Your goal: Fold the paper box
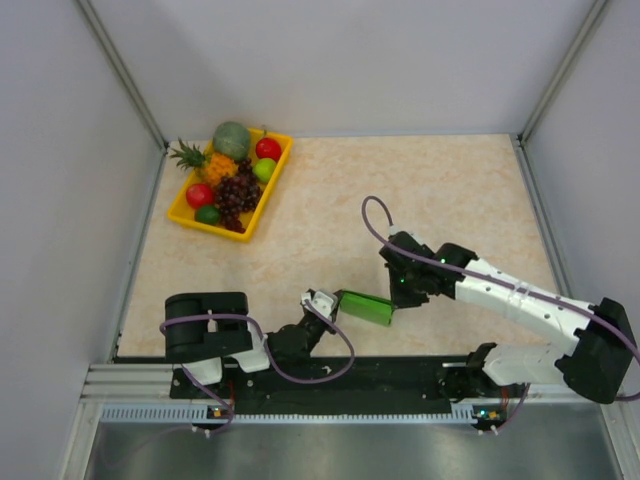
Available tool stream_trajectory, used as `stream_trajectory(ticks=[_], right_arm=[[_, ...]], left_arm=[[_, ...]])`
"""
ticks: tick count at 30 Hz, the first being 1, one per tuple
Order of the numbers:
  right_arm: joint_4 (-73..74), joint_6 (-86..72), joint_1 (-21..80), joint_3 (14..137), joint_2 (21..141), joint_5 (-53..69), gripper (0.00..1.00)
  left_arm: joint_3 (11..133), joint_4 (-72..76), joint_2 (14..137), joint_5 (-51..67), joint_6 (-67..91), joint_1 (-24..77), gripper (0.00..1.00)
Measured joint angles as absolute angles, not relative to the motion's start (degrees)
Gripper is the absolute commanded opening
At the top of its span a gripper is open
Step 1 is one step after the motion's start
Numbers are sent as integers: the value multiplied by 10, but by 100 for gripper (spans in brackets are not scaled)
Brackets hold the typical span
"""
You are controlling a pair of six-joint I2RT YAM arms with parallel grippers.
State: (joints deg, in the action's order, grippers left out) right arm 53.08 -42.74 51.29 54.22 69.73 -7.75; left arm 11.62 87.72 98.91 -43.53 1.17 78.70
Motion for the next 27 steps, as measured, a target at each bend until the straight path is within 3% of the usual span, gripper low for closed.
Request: stream_trajectory(ticks=[13, 27], right_arm=[[502, -480, 470, 498, 670, 13, 0], [422, -549, 505, 423, 591, -68, 0]], left_arm=[[116, 877, 989, -438, 5, 792, 0], [116, 881, 993, -449, 4, 796, 0]])
